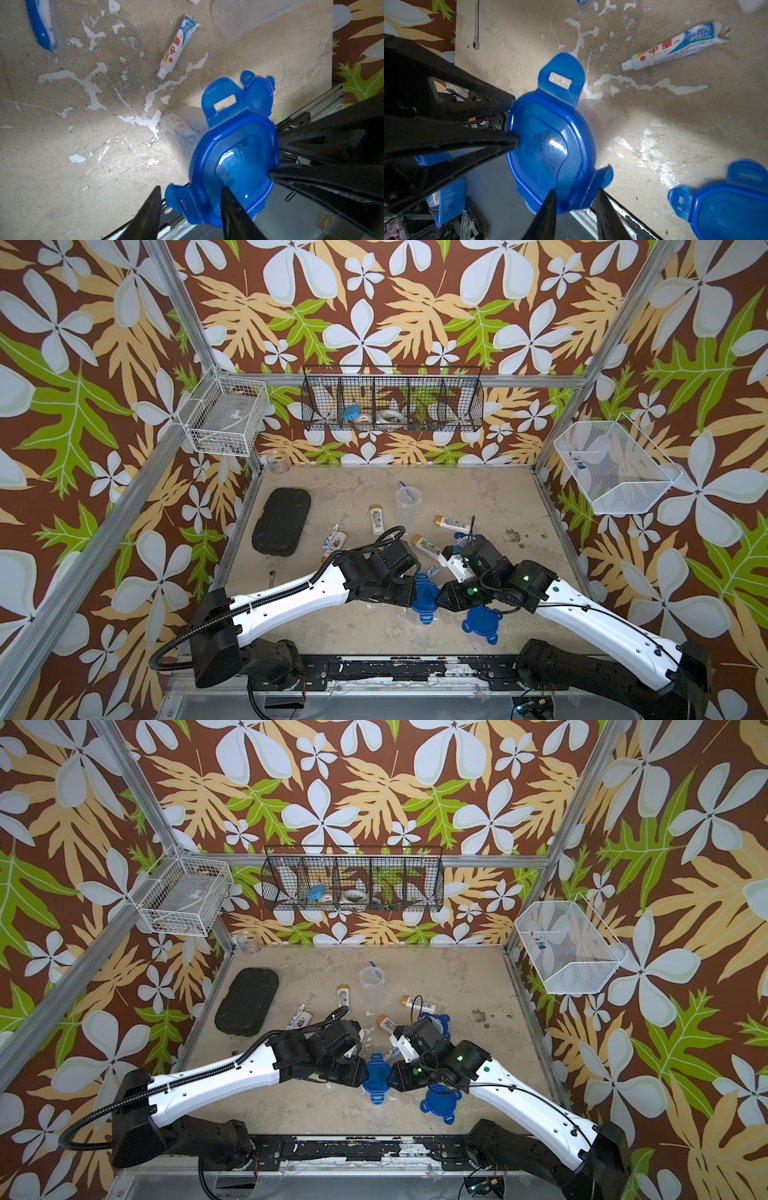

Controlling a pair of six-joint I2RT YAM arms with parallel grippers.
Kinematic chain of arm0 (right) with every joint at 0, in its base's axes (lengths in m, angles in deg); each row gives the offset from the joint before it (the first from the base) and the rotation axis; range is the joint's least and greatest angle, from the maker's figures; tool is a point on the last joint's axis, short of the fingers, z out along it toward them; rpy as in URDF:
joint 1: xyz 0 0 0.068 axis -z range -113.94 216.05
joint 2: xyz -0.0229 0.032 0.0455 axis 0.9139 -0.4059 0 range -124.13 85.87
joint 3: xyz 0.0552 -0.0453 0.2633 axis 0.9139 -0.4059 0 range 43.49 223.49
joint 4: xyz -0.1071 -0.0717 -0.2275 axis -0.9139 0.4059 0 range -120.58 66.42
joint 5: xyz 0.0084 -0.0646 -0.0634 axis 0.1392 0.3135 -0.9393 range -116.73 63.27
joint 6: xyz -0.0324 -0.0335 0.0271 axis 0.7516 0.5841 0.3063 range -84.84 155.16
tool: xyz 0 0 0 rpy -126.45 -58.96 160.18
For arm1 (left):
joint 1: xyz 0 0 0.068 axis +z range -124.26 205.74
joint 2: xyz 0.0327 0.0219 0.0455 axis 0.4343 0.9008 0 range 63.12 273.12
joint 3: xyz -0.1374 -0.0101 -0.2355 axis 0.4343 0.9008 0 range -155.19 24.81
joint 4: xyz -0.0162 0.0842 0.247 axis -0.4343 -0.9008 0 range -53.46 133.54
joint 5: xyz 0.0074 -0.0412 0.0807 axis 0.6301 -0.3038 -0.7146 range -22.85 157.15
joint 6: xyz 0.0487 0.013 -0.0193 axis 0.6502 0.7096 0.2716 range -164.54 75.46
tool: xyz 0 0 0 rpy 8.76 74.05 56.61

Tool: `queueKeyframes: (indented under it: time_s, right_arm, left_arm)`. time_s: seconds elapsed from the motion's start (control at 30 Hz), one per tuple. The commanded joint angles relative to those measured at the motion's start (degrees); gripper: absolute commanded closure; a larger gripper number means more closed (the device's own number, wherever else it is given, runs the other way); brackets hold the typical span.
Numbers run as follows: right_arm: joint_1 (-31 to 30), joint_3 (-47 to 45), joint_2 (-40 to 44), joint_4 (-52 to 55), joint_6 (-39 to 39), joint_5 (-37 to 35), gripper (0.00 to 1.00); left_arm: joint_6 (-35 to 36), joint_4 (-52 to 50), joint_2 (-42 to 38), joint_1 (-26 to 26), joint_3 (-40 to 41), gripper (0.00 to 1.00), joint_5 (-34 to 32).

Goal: Pack away toiletry kits
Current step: Close the fastener on the container.

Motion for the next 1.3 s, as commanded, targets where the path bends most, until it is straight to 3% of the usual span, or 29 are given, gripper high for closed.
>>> queueKeyframes:
  time_s: [0.0, 0.43, 0.6, 0.77, 1.27]
  right_arm:
    - [-0.13, -0.56, -0.7, -3.71, 0.15, 2.9, 0.68]
    - [-0.13, -0.39, -2.61, -5.15, 2.36, 5.51, 0.66]
    - [-0.13, -0.13, -3.27, -4.61, 2.5, 4.28, 0.59]
    - [0.64, -0.82, -2.79, -5.72, 1.6, 3.91, 0.6]
    - [2.22, -0.54, -6.08, -12.06, 4.5, 11.48, 0.61]
  left_arm:
    - [-0.9, 2.46, 0.4, -0.05, 1.18, 0.53, 2.67]
    - [-2.2, 8.11, 1.03, -0.12, 4.74, 0.59, 7.88]
    - [-2.97, 8.26, 1.64, -0.21, 5.45, 0.6, 6.58]
    - [-3.58, 7.91, 1.64, -0.39, 6.8, 0.61, 5.28]
    - [-5.03, 12.19, 3.13, -0.49, 8.92, 0.65, 8.66]
